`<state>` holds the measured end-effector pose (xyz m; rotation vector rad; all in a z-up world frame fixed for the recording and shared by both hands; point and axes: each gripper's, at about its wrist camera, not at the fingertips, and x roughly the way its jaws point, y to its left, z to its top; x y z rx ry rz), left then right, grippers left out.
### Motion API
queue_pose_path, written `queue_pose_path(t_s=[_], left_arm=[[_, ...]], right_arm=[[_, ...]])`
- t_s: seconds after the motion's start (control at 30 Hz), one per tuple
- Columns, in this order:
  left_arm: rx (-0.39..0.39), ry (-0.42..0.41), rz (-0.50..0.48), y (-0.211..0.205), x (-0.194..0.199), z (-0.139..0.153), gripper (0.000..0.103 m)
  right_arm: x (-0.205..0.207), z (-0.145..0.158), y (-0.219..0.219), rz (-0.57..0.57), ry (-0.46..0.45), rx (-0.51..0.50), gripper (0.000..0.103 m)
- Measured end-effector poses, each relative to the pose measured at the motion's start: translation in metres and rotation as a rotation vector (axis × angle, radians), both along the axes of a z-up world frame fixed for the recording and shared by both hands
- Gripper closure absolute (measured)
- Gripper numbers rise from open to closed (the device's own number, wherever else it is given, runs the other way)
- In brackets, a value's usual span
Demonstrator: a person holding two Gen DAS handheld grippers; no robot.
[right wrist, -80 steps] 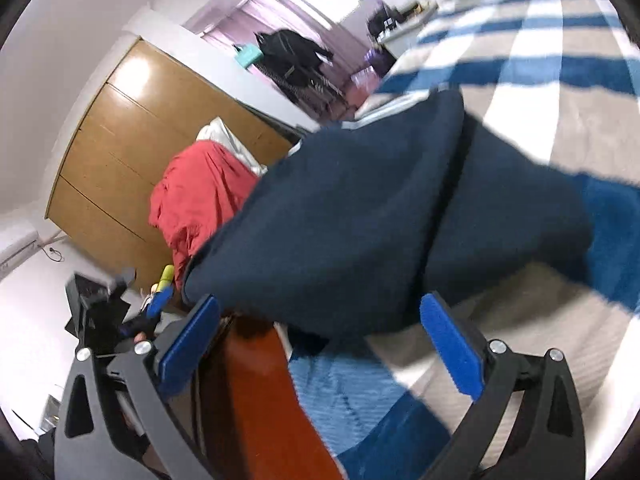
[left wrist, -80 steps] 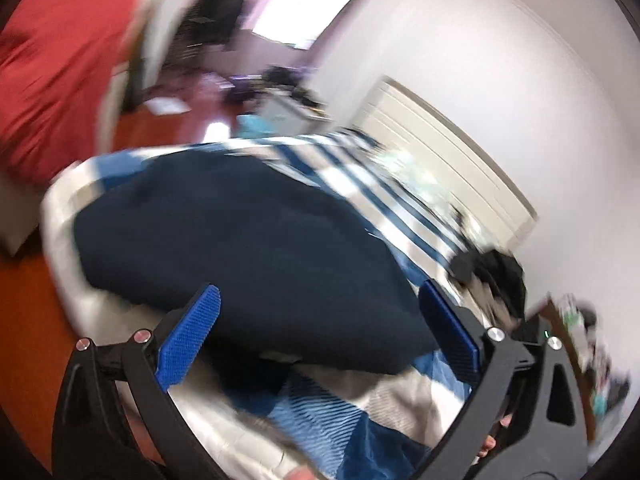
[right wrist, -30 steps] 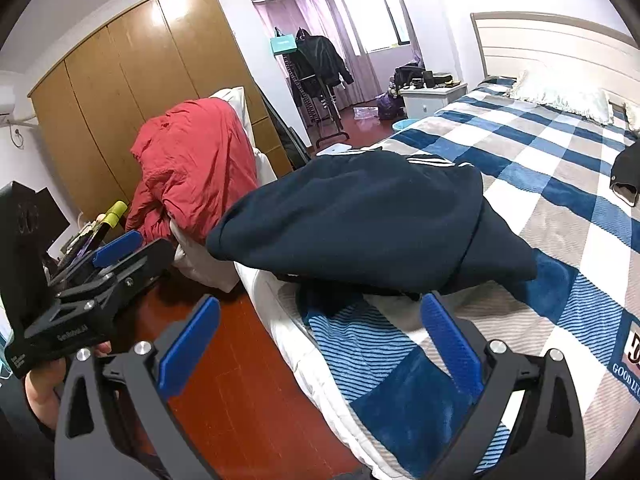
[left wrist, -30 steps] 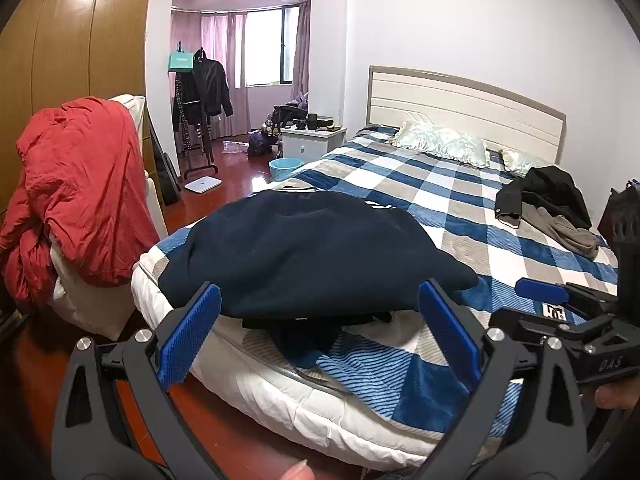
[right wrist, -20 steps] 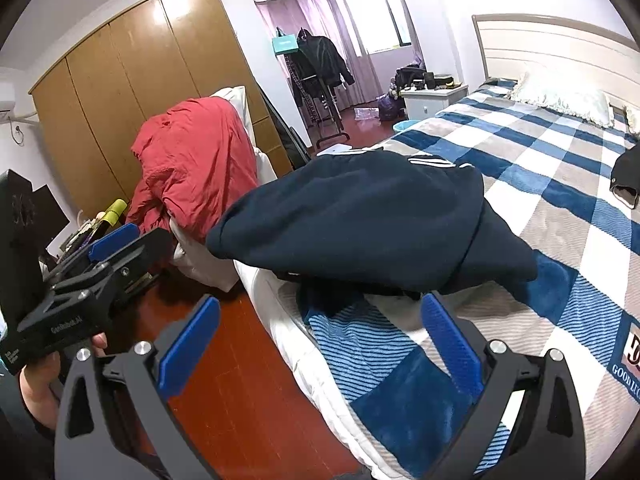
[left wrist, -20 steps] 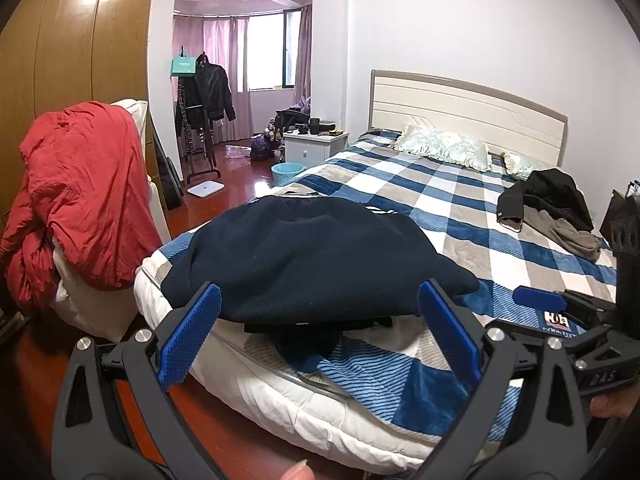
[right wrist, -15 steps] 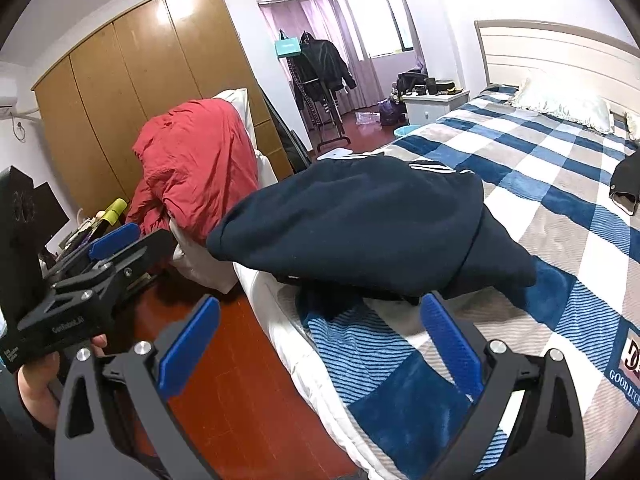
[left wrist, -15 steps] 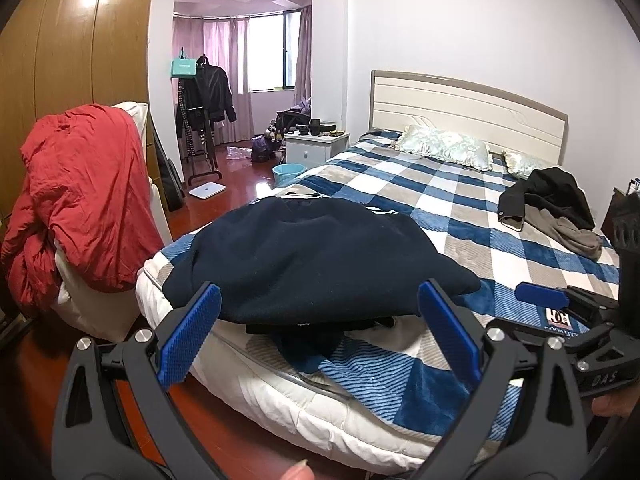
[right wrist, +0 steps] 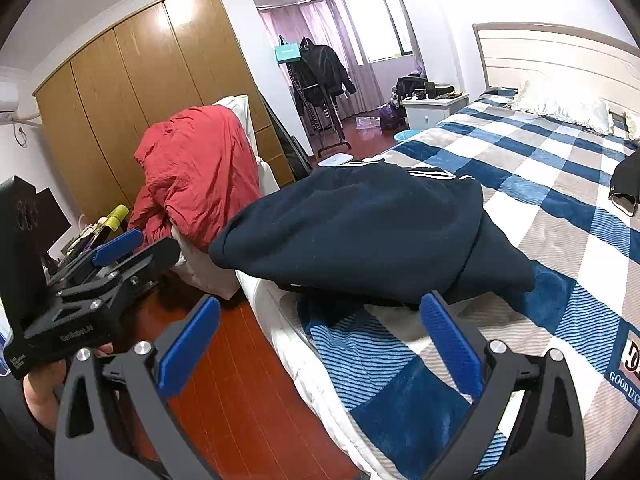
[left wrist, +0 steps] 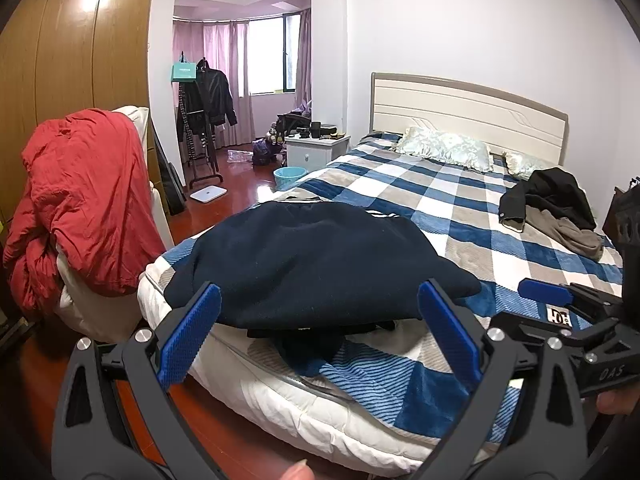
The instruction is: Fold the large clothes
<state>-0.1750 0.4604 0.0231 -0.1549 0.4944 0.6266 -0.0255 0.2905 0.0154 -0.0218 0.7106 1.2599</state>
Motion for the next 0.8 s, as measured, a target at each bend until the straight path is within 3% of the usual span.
queue_pose_path(t_s=[0.8], left_arm=[[0.005, -0.005, 0.003, 0.0004, -0.001, 0.0009, 0.006]], right_arm=[[0.0032, 0.0067, 0.0019, -0.01, -0.003, 0.0, 0.005]])
